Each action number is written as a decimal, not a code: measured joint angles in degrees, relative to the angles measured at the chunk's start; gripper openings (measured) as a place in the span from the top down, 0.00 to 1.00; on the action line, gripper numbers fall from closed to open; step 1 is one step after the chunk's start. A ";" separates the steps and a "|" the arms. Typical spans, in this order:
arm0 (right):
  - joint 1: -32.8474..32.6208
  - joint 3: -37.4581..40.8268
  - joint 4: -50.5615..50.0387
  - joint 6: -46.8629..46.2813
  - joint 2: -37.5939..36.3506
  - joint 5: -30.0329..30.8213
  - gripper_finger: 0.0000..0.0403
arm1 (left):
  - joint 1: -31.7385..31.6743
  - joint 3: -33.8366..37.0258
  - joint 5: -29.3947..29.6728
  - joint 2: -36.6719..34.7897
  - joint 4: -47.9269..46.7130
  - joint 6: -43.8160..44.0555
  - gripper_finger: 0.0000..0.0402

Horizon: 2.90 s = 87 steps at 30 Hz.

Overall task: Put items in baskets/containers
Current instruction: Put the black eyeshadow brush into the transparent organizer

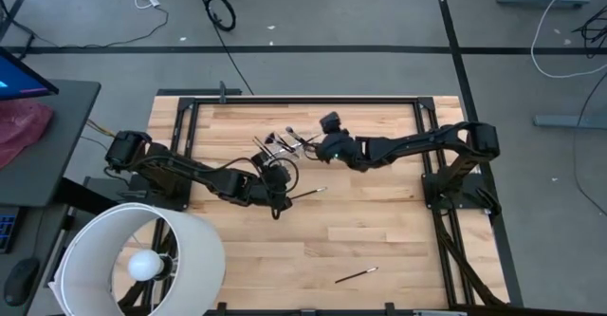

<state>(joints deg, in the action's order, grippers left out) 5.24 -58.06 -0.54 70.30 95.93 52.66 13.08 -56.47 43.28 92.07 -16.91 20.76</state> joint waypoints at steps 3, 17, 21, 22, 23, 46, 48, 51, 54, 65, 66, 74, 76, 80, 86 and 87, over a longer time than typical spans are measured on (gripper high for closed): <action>-1.97 0.00 -8.33 -5.12 -1.04 6.43 0.65 | 0.00 0.00 0.01 0.00 -0.81 0.80 0.86; -10.72 0.03 -33.94 -46.00 -23.57 -20.10 0.79 | 0.00 0.00 0.01 0.00 -1.00 1.15 0.86; -11.75 2.40 -33.12 -51.07 -30.46 -32.17 0.80 | 0.00 0.00 -0.01 0.00 -0.97 1.15 0.86; -11.98 3.58 -32.13 -51.99 -31.87 -34.08 0.80 | 0.00 0.00 0.00 0.00 -1.00 1.15 0.86; -12.09 5.14 -30.66 -52.90 -33.26 -35.80 0.81 | 0.00 0.00 -0.01 0.00 -0.98 1.15 0.86; -14.78 48.28 44.51 -69.05 -26.16 -54.72 0.70 | -0.30 0.00 -0.01 0.00 0.77 1.09 0.86; -15.02 48.28 45.50 -71.40 -23.66 -54.91 0.66 | -0.47 0.00 0.00 0.00 1.17 1.11 0.86; -16.75 48.28 48.22 -75.74 -20.37 -58.04 0.60 | -0.79 0.00 0.01 0.00 1.30 1.13 0.86; -20.72 48.27 53.64 -76.52 -18.04 -59.40 0.55 | -0.95 0.00 0.00 0.00 1.30 1.09 0.86; -40.41 42.24 55.30 -83.85 -5.52 -46.48 0.54 | -1.30 -0.04 -0.04 0.57 1.13 1.44 0.86; -41.71 41.34 55.28 -84.86 -3.96 -45.34 0.54 | -1.29 -0.04 -0.05 0.57 1.16 1.45 0.86; -49.66 36.19 55.23 -89.11 6.69 -36.93 0.54 | -1.22 -0.04 -0.63 0.57 3.65 2.41 0.86; -51.00 35.58 55.21 -91.21 8.26 -35.90 0.54 | -1.22 -0.04 -4.40 0.57 6.69 2.68 0.86; -53.90 33.75 55.19 -93.80 10.69 -32.19 0.54 | -0.60 -0.06 -12.95 0.57 14.56 1.60 0.86; -56.94 29.90 50.72 -93.69 11.90 -29.30 0.53 | 1.40 -0.04 -13.19 0.61 17.01 0.76 0.86; -57.00 29.18 49.78 -94.19 12.29 -29.00 0.53 | 1.71 -0.04 -13.09 0.61 16.96 0.98 0.86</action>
<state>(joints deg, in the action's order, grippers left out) -51.76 -28.88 49.24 -23.89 108.21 23.65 14.79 -56.51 30.19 92.68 0.05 21.74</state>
